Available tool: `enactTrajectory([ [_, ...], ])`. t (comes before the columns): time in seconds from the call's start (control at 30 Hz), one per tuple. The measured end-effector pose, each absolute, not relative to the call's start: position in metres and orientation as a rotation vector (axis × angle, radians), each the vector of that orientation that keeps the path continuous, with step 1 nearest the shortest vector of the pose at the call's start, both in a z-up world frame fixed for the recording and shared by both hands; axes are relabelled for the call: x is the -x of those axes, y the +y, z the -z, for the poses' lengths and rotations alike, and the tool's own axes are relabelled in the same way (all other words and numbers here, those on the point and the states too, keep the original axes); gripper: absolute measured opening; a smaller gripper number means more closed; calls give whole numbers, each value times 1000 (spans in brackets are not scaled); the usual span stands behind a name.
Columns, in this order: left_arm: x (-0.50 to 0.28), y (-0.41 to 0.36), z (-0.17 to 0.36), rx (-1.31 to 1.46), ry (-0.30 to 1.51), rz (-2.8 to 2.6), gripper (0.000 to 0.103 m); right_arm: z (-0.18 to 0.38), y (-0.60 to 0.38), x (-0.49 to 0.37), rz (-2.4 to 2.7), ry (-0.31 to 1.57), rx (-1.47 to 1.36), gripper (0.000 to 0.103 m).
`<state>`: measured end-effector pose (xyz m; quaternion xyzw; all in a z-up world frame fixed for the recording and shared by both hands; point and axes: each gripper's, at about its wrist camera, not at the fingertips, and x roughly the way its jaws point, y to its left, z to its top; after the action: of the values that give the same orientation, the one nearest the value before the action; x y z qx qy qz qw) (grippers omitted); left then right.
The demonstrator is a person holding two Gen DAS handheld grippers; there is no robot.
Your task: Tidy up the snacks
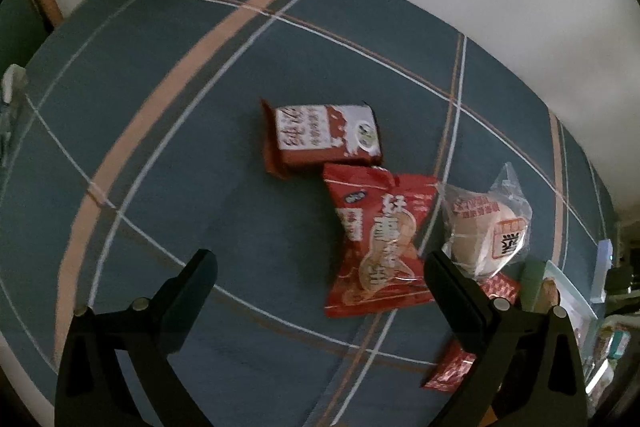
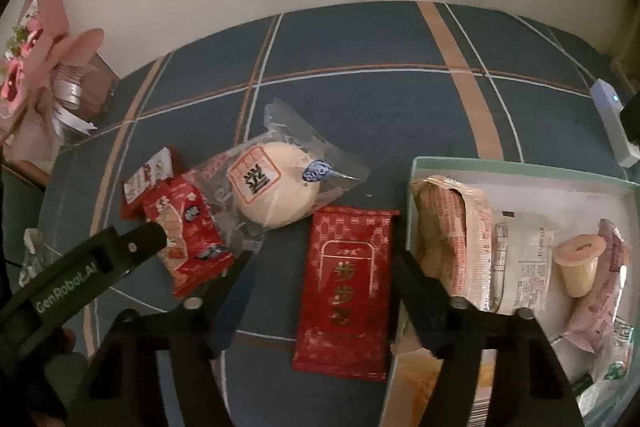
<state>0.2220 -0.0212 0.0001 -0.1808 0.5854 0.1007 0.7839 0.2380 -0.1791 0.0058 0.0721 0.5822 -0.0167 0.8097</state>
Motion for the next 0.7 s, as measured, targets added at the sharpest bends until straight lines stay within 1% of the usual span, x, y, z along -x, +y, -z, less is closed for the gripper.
enactTrajectory([
  [0.03,-223,-23,2,388,1263,-213,102,-3,-180,-238,39,1258,-158,63],
  [0.07,-224,-25,3,383,1263,-206,101,2,-182,-239,43,1274,-165,61],
  [0.17,-228,-31,6,364,1257,-195,87,4,-184,-240,48,1276,-156,58],
  [0.23,-230,-34,8,355,1251,-186,74,5,-185,-241,55,1274,-156,58],
  [0.27,-231,-36,8,354,1246,-180,71,6,-182,-242,57,1275,-149,58],
  [0.33,-234,-39,9,358,1238,-159,61,6,-180,-243,61,1278,-130,58],
  [0.37,-235,-41,9,356,1234,-149,58,7,-178,-243,63,1278,-120,58],
  [0.43,-235,-44,7,347,1223,-133,41,7,-176,-244,66,1280,-108,58],
  [0.47,-236,-47,6,339,1220,-129,37,7,-175,-243,68,1281,-102,58],
  [0.53,-238,-50,4,306,1225,-139,34,8,-173,-243,65,1281,-92,58],
  [0.7,-238,-45,3,307,1238,-165,34,9,-166,-242,46,1289,-91,58],
])
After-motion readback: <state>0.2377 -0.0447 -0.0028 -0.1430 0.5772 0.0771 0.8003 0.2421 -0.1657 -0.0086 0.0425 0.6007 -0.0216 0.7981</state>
